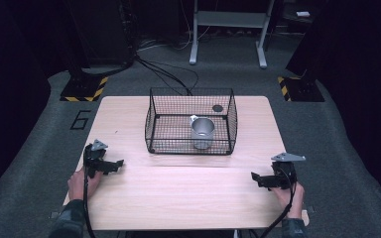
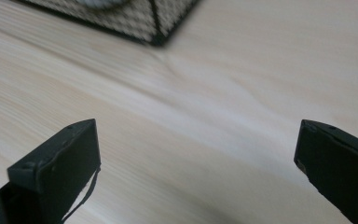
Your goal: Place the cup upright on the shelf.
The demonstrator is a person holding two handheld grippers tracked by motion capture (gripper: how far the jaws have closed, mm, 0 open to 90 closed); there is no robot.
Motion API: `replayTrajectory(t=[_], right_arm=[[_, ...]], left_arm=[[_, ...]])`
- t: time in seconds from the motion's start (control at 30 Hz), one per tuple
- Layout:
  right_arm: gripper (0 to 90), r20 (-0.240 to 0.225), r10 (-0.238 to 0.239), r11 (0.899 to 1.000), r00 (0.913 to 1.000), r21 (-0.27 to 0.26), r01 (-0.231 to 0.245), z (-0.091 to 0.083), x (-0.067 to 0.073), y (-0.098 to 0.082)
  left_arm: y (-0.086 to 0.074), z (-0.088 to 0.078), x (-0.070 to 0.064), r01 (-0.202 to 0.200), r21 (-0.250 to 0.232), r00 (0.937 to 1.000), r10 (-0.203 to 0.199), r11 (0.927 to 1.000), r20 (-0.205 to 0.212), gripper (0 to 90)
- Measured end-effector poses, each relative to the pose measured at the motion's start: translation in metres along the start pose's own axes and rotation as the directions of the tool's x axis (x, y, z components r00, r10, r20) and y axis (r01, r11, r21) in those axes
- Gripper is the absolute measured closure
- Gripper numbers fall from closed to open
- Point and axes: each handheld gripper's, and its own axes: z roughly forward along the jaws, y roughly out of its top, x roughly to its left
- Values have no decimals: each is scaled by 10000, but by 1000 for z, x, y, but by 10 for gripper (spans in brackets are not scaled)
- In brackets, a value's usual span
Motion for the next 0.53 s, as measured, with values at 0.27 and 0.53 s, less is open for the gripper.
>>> replayTrajectory(t=[0.27,0.53], right_arm=[[0,1076,75,9998,9942,-190,-55,16,-17,-38],[0,1070,-221,9997,9940,-87,231,20,-16,-36]], left_arm=[[1,-1,1,-44,161,10000,44,9999,44,3],[5,3,4,-338,213,9992,333,9992,234,3]])
